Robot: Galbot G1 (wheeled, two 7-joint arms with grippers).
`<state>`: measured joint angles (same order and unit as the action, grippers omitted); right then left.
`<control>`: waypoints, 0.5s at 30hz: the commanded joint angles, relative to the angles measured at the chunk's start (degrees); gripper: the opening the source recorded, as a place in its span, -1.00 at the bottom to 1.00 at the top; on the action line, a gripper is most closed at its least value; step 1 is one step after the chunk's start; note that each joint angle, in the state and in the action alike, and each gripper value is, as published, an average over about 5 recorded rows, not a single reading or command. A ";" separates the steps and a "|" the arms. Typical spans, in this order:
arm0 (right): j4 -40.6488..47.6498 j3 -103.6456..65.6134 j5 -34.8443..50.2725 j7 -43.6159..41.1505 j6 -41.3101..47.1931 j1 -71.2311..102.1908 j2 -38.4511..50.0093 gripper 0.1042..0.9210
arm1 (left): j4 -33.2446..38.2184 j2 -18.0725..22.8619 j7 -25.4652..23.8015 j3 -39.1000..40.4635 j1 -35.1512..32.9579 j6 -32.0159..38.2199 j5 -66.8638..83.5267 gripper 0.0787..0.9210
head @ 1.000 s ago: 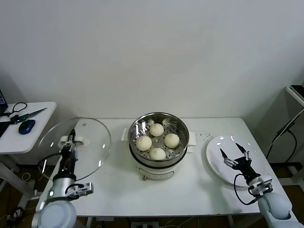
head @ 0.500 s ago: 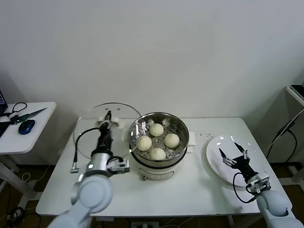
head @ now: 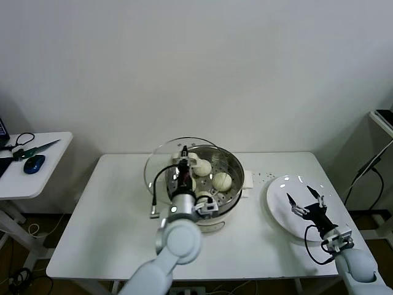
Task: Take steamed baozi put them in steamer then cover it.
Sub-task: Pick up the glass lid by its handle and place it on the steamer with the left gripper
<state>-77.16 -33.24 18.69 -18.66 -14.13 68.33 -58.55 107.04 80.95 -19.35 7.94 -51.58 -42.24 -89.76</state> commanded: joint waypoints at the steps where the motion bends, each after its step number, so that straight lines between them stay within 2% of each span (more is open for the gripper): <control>1: 0.59 -0.21 -0.21 -0.18 -0.43 0.14 -0.04 0.76 | -12.75 10.26 5.89 2.57 2.52 -2.76 -2.31 -0.83; 6: 0.75 -0.19 -0.48 -0.52 -0.49 0.17 -0.21 0.76 | -14.78 10.49 7.74 0.87 2.36 -2.66 -2.28 -0.83; 15: 0.57 0.06 -1.14 -0.60 -0.37 -0.07 -0.43 0.76 | -15.46 10.55 6.79 0.98 2.18 -2.21 -3.04 -0.83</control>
<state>-76.55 -33.25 17.81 -19.15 -14.56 68.29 -58.83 95.49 89.09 -13.92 8.66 -49.83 -42.21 -91.82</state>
